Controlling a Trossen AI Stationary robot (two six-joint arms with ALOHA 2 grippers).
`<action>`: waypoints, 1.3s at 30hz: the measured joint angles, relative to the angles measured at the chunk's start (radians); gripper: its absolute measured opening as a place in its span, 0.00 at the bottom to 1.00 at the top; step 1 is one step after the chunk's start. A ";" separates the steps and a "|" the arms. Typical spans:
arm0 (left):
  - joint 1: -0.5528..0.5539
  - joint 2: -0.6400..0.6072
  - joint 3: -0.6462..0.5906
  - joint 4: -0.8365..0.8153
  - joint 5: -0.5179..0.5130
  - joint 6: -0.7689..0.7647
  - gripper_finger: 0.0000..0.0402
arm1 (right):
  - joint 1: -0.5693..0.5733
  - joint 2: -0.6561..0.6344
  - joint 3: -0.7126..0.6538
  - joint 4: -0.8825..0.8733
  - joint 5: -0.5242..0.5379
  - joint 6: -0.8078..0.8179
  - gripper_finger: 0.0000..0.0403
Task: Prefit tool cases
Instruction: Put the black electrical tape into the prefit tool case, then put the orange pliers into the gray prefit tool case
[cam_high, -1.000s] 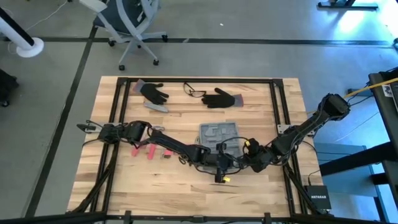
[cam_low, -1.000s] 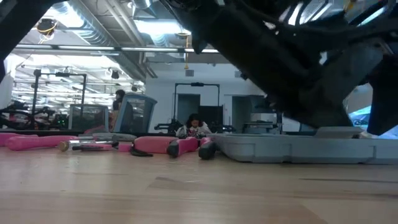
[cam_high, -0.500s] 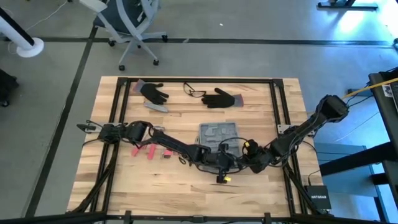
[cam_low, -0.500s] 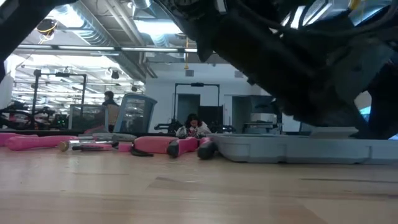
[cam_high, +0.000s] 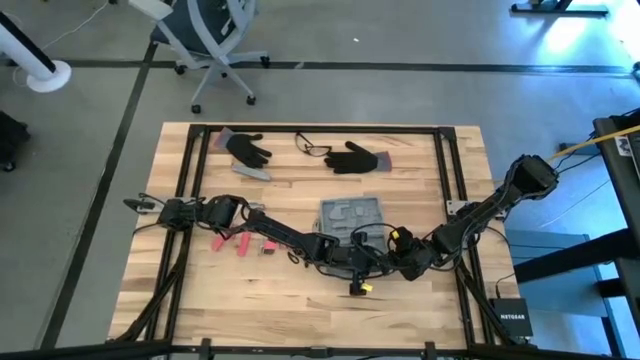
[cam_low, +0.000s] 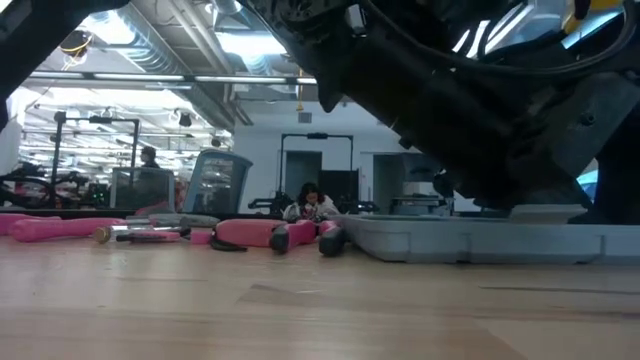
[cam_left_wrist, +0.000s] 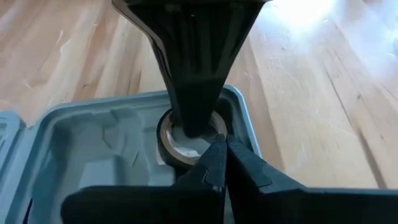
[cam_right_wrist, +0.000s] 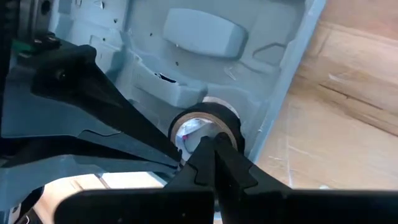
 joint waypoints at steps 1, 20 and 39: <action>0.001 -0.009 -0.001 -0.004 -0.001 0.005 0.00 | -0.001 0.001 0.000 0.001 0.006 0.000 0.00; -0.021 -0.143 -0.009 -0.047 -0.007 0.141 0.00 | -0.001 -0.013 0.035 -0.001 0.112 -0.030 0.00; -0.020 -0.323 -0.006 -0.720 -0.102 -0.225 0.00 | -0.001 -0.253 0.050 -0.044 0.258 -0.204 0.15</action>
